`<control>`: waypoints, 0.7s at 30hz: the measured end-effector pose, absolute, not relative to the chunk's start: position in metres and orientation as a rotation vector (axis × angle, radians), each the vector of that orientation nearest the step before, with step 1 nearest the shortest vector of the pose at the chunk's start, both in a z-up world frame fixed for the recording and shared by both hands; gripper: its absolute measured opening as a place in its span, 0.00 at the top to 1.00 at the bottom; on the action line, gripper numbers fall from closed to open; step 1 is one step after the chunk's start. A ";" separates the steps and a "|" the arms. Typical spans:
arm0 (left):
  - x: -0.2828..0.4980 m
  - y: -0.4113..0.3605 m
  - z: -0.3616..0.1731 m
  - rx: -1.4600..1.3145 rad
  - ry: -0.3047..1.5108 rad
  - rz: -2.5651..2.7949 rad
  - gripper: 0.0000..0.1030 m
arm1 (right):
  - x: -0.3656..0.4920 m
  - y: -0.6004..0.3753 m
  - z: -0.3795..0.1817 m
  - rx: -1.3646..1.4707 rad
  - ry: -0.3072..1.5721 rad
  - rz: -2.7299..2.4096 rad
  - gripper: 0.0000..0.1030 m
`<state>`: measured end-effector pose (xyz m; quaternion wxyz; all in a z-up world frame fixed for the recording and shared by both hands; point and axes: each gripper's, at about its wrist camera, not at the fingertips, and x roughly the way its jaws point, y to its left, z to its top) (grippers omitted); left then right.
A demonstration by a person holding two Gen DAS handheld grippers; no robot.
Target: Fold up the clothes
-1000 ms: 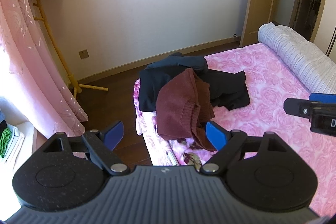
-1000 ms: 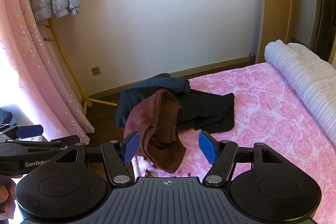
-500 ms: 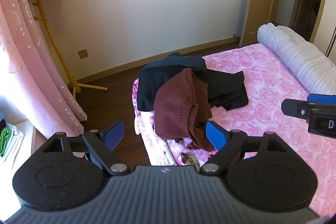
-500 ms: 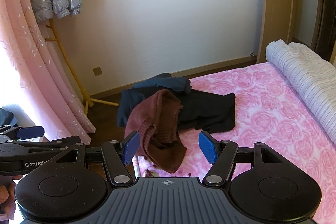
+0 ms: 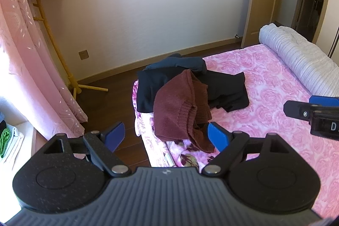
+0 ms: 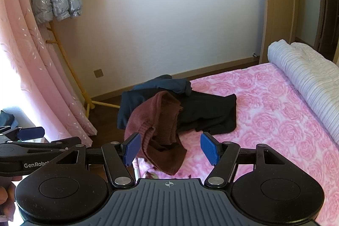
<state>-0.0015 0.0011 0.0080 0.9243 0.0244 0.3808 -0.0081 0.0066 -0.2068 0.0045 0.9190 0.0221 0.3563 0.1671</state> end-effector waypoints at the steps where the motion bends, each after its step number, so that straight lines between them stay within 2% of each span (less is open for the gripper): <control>1: -0.002 0.001 0.008 0.050 0.781 -0.017 0.19 | 0.006 -0.207 0.005 0.046 0.732 0.347 0.36; 12: 0.029 0.012 -0.004 0.036 0.783 -0.055 0.19 | 0.017 -0.218 0.008 0.033 0.696 0.348 0.36; 21: 0.176 0.033 -0.052 0.078 0.801 -0.160 0.19 | 0.107 -0.179 -0.009 -0.067 0.640 0.351 0.36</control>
